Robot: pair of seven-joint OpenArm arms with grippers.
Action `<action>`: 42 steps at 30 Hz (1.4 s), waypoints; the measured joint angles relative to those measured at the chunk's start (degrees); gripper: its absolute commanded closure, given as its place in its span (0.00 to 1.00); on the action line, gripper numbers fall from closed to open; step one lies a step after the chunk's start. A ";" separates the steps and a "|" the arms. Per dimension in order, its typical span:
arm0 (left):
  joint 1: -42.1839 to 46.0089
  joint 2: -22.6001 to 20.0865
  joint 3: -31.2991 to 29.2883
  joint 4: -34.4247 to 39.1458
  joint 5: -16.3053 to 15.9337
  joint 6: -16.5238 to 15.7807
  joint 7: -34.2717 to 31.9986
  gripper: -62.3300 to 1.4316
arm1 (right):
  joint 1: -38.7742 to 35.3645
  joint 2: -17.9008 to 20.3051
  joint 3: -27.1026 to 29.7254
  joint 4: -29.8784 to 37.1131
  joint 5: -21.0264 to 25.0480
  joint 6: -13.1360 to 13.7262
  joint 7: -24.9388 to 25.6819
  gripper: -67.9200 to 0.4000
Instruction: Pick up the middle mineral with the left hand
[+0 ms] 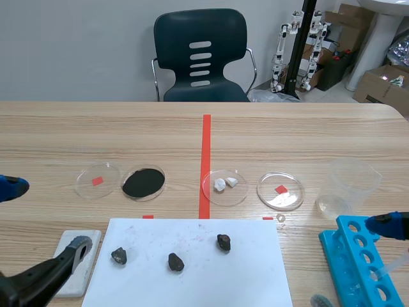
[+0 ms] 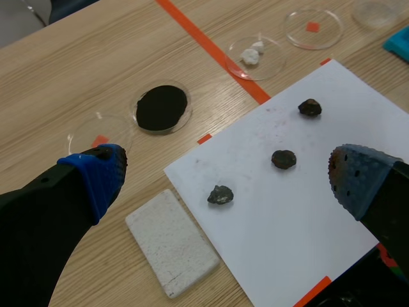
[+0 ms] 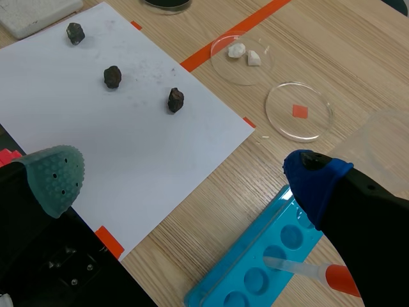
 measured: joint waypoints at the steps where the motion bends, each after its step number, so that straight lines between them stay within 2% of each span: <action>1: -1.01 0.90 0.26 0.00 0.00 0.00 2.38 0.00 | 0.00 0.00 0.00 0.00 0.00 0.00 0.00 0.00; 4: -4.66 2.93 2.27 0.00 -0.04 0.00 9.86 0.00 | 0.00 0.00 0.00 0.00 0.00 0.00 0.00 0.00; 6: -6.97 3.04 4.59 0.00 -1.16 0.31 16.06 0.00 | 0.00 0.00 0.00 0.00 0.00 0.00 0.00 0.00; 7: -8.13 3.06 5.99 -0.02 -1.36 0.96 19.23 0.00 | 0.00 0.00 0.00 0.00 0.00 0.00 0.00 0.00; 9: -10.45 3.04 9.49 -0.61 -1.79 4.42 23.91 0.00 | 0.00 0.00 0.00 0.00 0.00 0.00 0.00 0.00; 13: -16.22 3.04 17.31 -3.58 -2.16 13.62 32.96 0.00 | 0.00 0.00 0.00 0.00 0.00 0.00 0.00 0.00; 15: -18.84 3.04 21.07 -5.49 -2.51 19.67 36.39 0.00 | 0.00 0.00 0.00 0.00 0.00 0.00 0.00 0.00; 20: -24.72 3.02 29.35 -10.64 -3.93 33.99 40.98 0.00 | 0.00 0.00 0.00 0.00 0.00 0.00 0.00 0.00; 25: -30.08 3.06 38.91 -12.74 -4.11 45.68 43.93 0.00 | 0.00 0.00 0.00 0.00 0.00 0.00 0.00 0.00; 27: -32.04 3.21 41.51 -12.74 -4.35 47.06 44.74 0.00 | 0.00 0.00 0.00 0.00 0.00 0.00 0.00 0.00; 29: -33.94 3.80 43.04 -12.72 -5.49 47.12 44.92 0.00 | 0.00 0.00 0.00 0.00 0.00 0.00 0.00 0.00; 34: -38.80 6.71 46.64 -12.81 -5.44 49.68 48.22 0.00 | 0.00 0.00 0.00 0.00 0.00 0.00 0.00 0.00; 39: -42.84 9.66 49.77 -15.30 -2.54 51.28 49.48 0.00 | 0.00 0.00 0.00 0.00 0.00 0.00 0.00 0.00; 42: -45.07 11.08 50.95 -17.64 -1.88 52.09 49.62 0.00 | 0.00 0.00 0.00 0.00 0.00 0.00 0.00 0.00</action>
